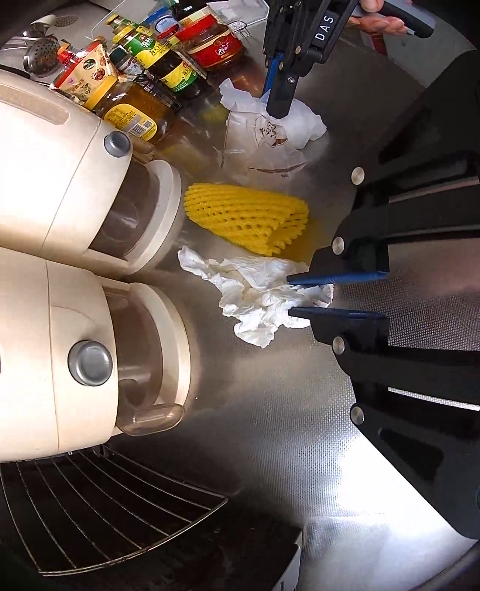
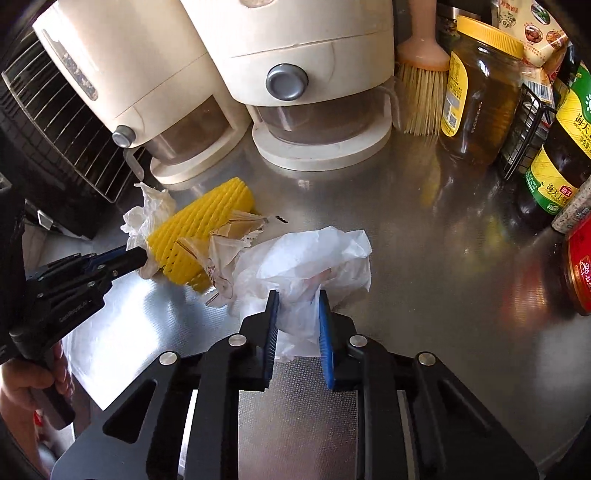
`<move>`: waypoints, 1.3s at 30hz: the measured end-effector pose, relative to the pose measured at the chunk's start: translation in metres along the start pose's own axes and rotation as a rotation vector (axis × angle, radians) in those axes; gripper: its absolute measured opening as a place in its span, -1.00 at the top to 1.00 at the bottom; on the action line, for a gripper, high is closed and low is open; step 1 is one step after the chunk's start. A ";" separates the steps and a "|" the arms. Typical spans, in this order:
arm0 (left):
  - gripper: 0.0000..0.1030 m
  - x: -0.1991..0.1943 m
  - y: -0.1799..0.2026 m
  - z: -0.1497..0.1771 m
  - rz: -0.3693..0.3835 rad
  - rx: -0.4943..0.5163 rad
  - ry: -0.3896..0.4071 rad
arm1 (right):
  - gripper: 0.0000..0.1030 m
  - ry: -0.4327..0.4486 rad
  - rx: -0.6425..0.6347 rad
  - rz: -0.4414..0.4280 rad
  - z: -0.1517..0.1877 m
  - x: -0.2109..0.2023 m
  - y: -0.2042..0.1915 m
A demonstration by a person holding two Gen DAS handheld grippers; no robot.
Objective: Collect trash
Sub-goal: 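Grasp crumpled white tissue with left tool while right tool grasps white plastic bag, then carry tissue and plastic bag over the bin and open both tools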
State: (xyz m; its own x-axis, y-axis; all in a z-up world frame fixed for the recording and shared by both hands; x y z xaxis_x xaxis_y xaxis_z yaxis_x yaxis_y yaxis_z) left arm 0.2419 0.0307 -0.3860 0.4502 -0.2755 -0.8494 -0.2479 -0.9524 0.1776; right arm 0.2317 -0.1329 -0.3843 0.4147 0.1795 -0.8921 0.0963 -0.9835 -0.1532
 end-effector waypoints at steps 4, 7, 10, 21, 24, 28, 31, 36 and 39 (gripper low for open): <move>0.87 -0.013 0.002 0.004 0.002 -0.007 0.014 | 0.86 0.025 0.020 -0.020 0.000 -0.018 0.001; 0.87 -0.025 0.004 0.009 0.001 -0.011 0.030 | 0.86 0.035 0.029 -0.026 0.003 -0.032 0.004; 0.88 -0.039 0.008 0.016 0.001 -0.017 0.046 | 0.86 0.049 0.033 -0.028 0.008 -0.046 0.007; 0.88 -0.087 0.046 0.069 0.018 -0.018 0.075 | 0.88 0.079 0.037 -0.034 0.060 -0.087 0.011; 0.88 -0.099 0.061 0.088 0.025 -0.007 0.075 | 0.88 0.083 0.034 -0.038 0.080 -0.100 0.010; 0.88 -0.114 0.080 0.116 0.044 -0.003 0.070 | 0.88 0.075 0.015 -0.048 0.114 -0.119 0.006; 0.87 -0.122 0.092 0.141 0.053 -0.002 0.055 | 0.88 0.056 0.001 -0.056 0.140 -0.128 0.002; 0.87 -0.120 0.106 0.185 0.072 -0.003 0.006 | 0.88 -0.003 -0.007 -0.056 0.184 -0.131 0.001; 0.87 -0.109 0.111 0.210 0.088 -0.011 -0.035 | 0.88 -0.044 -0.004 -0.051 0.207 -0.123 0.003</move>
Point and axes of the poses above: each gripper's, at about its wrist camera, not at the fingertips, and x roughly the way its jaws point, y to its right, z to its underside, the point moved 8 cm from there along x, roughly the way its jaws point, and after that the axes turned 4 degrees about z, right-handed, at the moved point
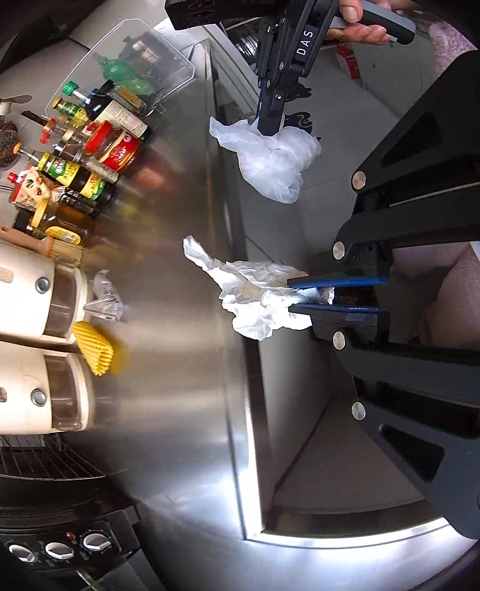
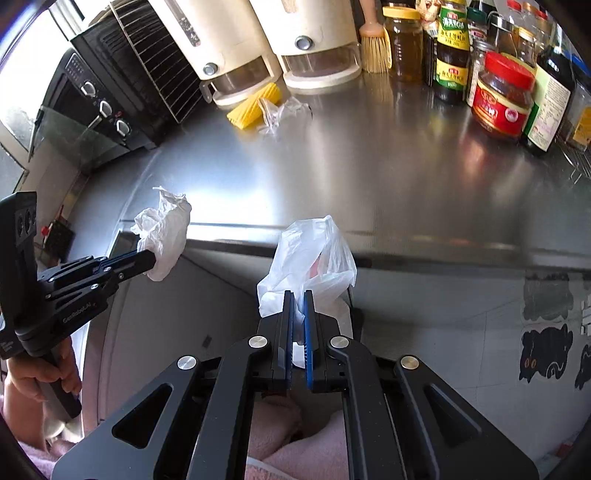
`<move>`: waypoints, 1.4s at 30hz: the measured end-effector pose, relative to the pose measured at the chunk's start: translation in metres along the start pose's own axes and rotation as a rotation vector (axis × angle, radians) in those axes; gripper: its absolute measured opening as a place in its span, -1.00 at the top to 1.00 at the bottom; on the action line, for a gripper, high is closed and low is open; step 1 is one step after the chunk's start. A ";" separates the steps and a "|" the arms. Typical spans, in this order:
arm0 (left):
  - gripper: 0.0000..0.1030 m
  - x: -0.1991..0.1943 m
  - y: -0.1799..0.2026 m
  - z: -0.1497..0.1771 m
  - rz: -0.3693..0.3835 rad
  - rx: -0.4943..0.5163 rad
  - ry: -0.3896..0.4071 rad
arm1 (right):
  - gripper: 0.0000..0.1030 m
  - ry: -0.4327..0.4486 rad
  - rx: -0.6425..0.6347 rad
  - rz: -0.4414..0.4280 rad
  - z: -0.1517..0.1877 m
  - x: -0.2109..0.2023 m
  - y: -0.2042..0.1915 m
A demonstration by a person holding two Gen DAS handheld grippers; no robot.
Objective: Collect trash
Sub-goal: 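Carry tissue and plastic bag over the bin and open both tools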
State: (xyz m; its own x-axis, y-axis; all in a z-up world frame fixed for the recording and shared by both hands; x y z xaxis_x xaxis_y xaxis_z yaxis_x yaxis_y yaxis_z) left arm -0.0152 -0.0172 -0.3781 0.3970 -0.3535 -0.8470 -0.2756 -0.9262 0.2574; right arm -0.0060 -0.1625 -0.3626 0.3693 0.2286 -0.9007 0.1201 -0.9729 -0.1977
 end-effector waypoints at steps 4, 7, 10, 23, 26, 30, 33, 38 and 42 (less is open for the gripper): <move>0.87 0.024 0.002 0.030 0.014 -0.011 -0.064 | 0.88 -0.055 0.014 0.009 0.025 0.020 0.005; 0.87 0.044 0.002 0.052 0.017 -0.013 -0.106 | 0.88 -0.097 0.023 0.019 0.043 0.040 0.010; 0.87 0.070 0.000 0.071 0.021 -0.026 -0.157 | 0.88 -0.146 0.028 0.036 0.059 0.066 0.017; 0.87 0.181 -0.016 0.132 0.037 -0.079 -0.322 | 0.88 -0.264 0.116 0.036 0.099 0.175 0.039; 0.87 0.200 -0.020 0.141 0.034 -0.078 -0.349 | 0.88 -0.296 0.138 0.035 0.104 0.198 0.041; 0.87 0.222 -0.029 0.149 0.031 -0.097 -0.383 | 0.88 -0.321 0.136 0.048 0.106 0.221 0.041; 0.87 0.236 -0.033 0.153 0.033 -0.112 -0.406 | 0.88 -0.333 0.137 0.053 0.106 0.233 0.039; 0.85 0.249 -0.042 0.155 0.029 -0.124 -0.417 | 0.88 -0.344 0.132 0.052 0.103 0.249 0.034; 0.55 0.253 -0.041 0.153 0.029 -0.127 -0.424 | 0.81 -0.351 0.143 0.042 0.102 0.253 0.036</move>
Point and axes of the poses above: each gripper's, at about its wrist camera, not at the fingertips, and x roughly the way its jaws point, y to its right, z to its underside, the point moved 8 cm from there along x, roughly the way its jaws point, and after that the axes turned 4 degrees about z, right-handed, at the moved point
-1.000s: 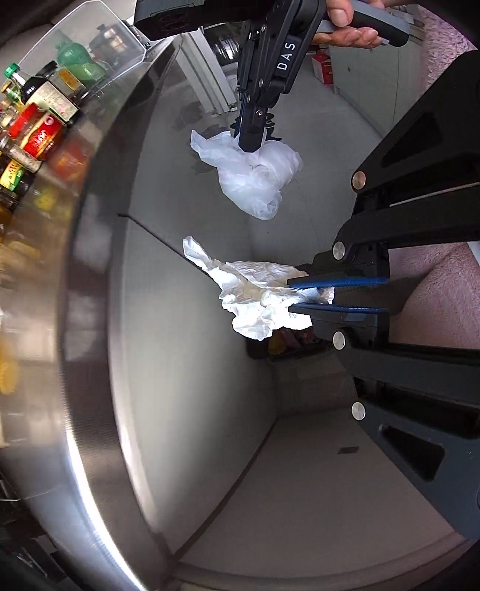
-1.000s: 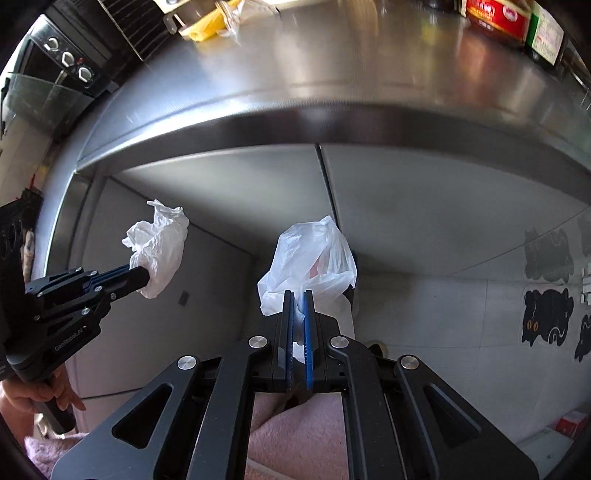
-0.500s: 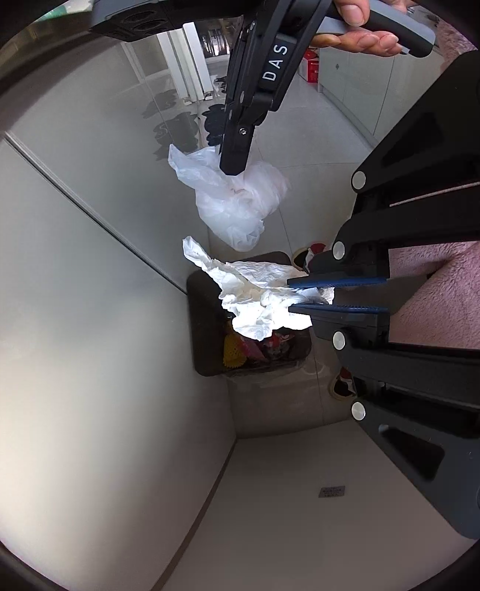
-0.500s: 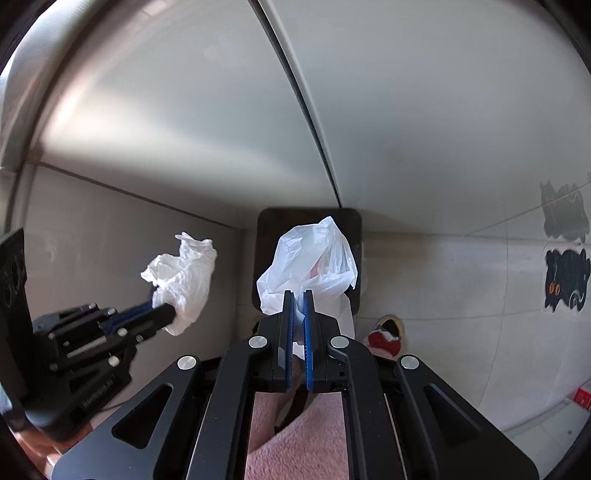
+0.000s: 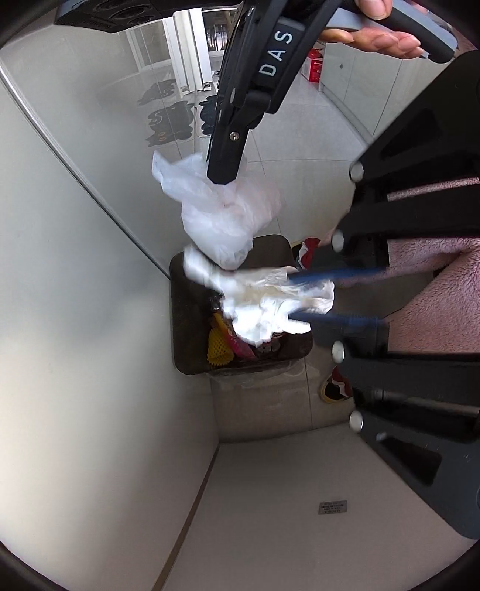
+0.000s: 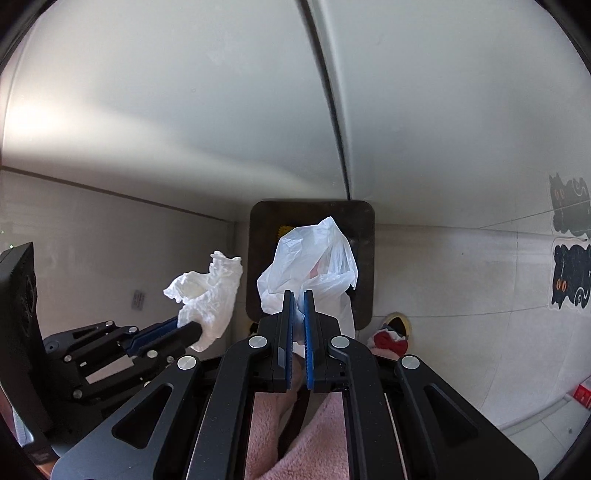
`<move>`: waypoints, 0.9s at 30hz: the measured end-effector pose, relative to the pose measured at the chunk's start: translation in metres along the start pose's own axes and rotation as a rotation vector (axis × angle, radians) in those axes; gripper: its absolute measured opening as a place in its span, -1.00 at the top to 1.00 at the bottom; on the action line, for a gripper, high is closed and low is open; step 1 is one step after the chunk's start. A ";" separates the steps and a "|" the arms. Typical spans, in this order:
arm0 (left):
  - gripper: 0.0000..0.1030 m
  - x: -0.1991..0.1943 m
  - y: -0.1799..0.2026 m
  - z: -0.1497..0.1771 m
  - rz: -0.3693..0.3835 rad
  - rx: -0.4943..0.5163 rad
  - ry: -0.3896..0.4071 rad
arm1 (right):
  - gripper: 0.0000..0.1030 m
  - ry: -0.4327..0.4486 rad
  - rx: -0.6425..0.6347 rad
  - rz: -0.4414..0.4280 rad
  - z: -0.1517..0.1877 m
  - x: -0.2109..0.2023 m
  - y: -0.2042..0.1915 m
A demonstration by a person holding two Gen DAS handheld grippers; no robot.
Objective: Collect trash
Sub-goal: 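Carry tissue and plastic bag over the bin and open both tools, then grasp yellow foam net with left tool while right tool grasps clear plastic wrap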
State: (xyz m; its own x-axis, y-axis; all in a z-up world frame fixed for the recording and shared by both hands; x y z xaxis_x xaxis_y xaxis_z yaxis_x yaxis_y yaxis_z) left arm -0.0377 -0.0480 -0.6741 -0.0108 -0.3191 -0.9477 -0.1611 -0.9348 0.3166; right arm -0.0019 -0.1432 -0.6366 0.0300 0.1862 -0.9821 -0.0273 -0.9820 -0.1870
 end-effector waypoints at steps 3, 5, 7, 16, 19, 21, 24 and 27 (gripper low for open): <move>0.39 -0.001 0.001 -0.001 -0.017 0.013 0.002 | 0.79 -0.012 0.001 0.021 -0.005 0.002 0.000; 0.31 -0.003 0.004 -0.003 -0.024 0.018 0.003 | 0.30 -0.010 0.015 0.033 -0.008 0.001 0.002; 0.17 -0.007 0.004 -0.003 -0.027 0.019 0.005 | -0.56 0.021 0.041 0.033 -0.011 -0.007 0.006; -0.78 -0.049 0.012 -0.013 -0.045 0.036 0.067 | -0.93 0.056 -0.006 0.107 -0.015 -0.032 0.010; -0.84 -0.073 0.014 -0.016 -0.041 0.037 0.093 | -0.93 0.061 0.006 0.101 -0.015 -0.051 0.011; -0.84 -0.093 0.015 -0.017 -0.044 0.047 0.118 | -0.93 0.070 0.005 0.095 -0.015 -0.066 0.012; -0.84 -0.123 0.017 -0.021 -0.041 0.053 0.156 | -0.93 0.092 -0.001 0.083 -0.014 -0.092 0.010; -0.84 -0.154 0.019 -0.026 -0.030 0.052 0.202 | -0.93 0.123 -0.005 0.066 -0.013 -0.120 0.007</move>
Point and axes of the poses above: each gripper's, at about its wrist camera, not at the fingertips, and x roughly the way its jaws point, y to its right, z to its underside, the point moved 8 cm from there along x, roughly the way its jaws point, and after that the axes turned 4 degrees about z, right-handed, at the moved point
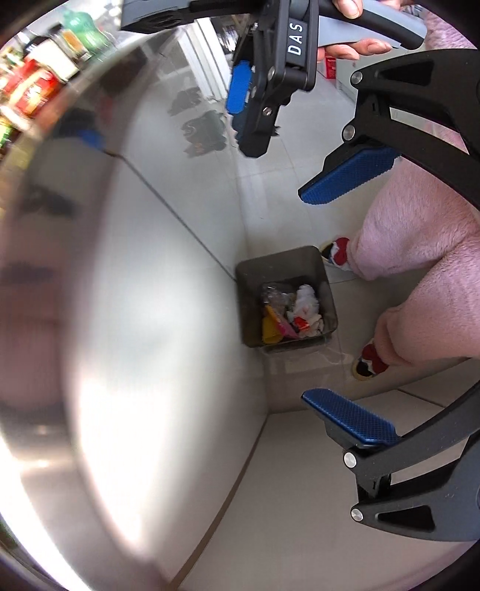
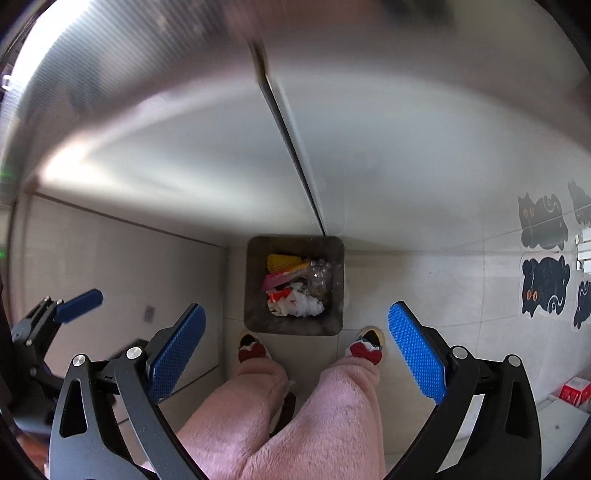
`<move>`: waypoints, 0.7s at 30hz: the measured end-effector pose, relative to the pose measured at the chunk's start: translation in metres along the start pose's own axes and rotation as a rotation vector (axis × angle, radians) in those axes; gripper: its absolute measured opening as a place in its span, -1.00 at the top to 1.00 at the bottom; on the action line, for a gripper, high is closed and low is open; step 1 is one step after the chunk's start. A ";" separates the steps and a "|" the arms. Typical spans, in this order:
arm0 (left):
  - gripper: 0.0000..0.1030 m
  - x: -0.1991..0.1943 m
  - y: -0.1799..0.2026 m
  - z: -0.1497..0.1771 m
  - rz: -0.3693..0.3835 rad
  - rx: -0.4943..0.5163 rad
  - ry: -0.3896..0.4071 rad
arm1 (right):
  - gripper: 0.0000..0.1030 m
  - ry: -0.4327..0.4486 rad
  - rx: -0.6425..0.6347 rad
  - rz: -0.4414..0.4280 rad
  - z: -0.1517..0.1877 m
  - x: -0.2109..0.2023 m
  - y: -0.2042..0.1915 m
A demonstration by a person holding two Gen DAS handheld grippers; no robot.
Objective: Collect trash
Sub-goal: 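Grasp yellow foam net with left tool while right tool grasps clear plastic wrap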
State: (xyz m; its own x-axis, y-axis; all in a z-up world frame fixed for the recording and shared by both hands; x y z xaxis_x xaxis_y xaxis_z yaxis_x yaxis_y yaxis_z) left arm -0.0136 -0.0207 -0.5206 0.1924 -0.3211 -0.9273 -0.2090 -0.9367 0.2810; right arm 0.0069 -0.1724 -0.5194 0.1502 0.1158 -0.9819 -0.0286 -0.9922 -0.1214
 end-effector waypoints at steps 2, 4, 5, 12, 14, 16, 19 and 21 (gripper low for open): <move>-0.84 -0.021 0.000 -0.008 -0.012 -0.001 0.037 | -0.93 0.026 0.004 -0.015 -0.003 -0.023 0.001; -0.84 -0.043 -0.002 -0.016 -0.019 -0.006 0.071 | -0.93 0.057 0.006 -0.026 -0.008 -0.043 0.002; -0.84 -0.053 -0.003 -0.021 -0.021 -0.008 0.089 | -0.93 0.077 0.007 -0.031 -0.011 -0.056 0.002; -0.84 -0.116 -0.008 -0.059 -0.038 -0.016 0.185 | -0.93 0.218 -0.023 -0.041 -0.043 -0.127 -0.009; -0.84 -0.127 -0.009 -0.074 -0.043 -0.015 0.210 | -0.93 0.233 -0.029 -0.040 -0.049 -0.134 -0.012; -0.84 -0.138 -0.010 -0.090 -0.046 -0.006 0.233 | -0.93 0.259 -0.036 -0.042 -0.064 -0.143 -0.017; -0.84 -0.152 -0.013 -0.119 -0.064 0.016 0.264 | -0.93 0.294 -0.039 -0.048 -0.090 -0.154 -0.023; -0.84 -0.155 -0.016 -0.138 -0.071 0.022 0.283 | -0.93 0.310 -0.043 -0.054 -0.108 -0.160 -0.028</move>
State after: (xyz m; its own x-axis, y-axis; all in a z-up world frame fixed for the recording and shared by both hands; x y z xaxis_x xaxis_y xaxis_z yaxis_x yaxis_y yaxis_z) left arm 0.0919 0.0251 -0.3470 0.4662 -0.2837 -0.8379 -0.2057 -0.9560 0.2092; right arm 0.0905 -0.1680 -0.3430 0.4449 0.1552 -0.8820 0.0286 -0.9868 -0.1592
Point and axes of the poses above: each gripper's, at about its wrist camera, not at the fingertips, and x roughly the way its jaws point, y to its right, z to its underside, the point moved 8 cm from there along x, roughly the way its jaws point, and after that the axes turned 4 degrees about z, right-handed, at the moved point
